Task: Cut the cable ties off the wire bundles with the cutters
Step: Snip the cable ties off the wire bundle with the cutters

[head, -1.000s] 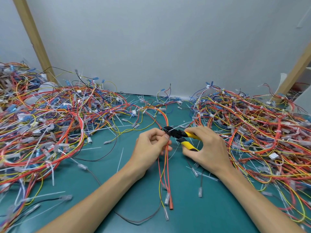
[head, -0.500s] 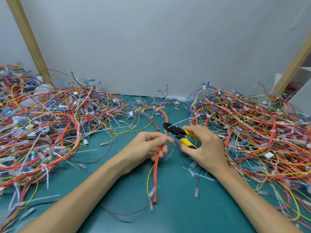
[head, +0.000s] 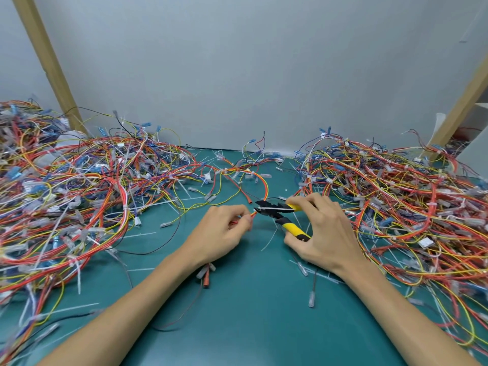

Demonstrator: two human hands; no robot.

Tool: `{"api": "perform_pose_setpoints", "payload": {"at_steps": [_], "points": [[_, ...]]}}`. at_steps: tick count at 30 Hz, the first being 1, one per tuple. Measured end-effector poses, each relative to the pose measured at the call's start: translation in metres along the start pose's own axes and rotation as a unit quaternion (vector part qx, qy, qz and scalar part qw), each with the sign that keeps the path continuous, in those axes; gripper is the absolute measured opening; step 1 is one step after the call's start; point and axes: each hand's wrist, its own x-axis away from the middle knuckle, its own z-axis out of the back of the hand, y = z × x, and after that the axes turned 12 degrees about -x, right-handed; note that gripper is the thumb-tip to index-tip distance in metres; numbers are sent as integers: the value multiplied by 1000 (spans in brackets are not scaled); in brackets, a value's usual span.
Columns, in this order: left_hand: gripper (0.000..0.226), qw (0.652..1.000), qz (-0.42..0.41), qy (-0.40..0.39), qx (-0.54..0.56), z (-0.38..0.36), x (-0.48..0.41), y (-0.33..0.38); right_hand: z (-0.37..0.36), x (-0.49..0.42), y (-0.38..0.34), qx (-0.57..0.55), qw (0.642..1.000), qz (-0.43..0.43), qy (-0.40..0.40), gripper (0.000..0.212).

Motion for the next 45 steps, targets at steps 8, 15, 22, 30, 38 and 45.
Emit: {"api": "perform_pose_setpoints", "payload": {"at_steps": [8,15,22,30,38,45], "points": [[31,998,26,-45,39,6,-2,1,2,-1,-1,56,996,56,29,35],[25,995,35,-66,73,8,-2,1,3,-3,4,45,997,63,11,44],[33,995,43,-69,64,7,-3,-1,4,-3,-1,66,996,58,7,48],[25,995,37,-68,64,7,-1,2,7,-2,-6,87,995,43,13,37],[27,995,41,-68,69,7,-1,2,5,-1,-7,84,996,36,14,37],[25,995,35,-69,63,7,-1,2,3,-3,-3,77,995,65,28,47]]}}
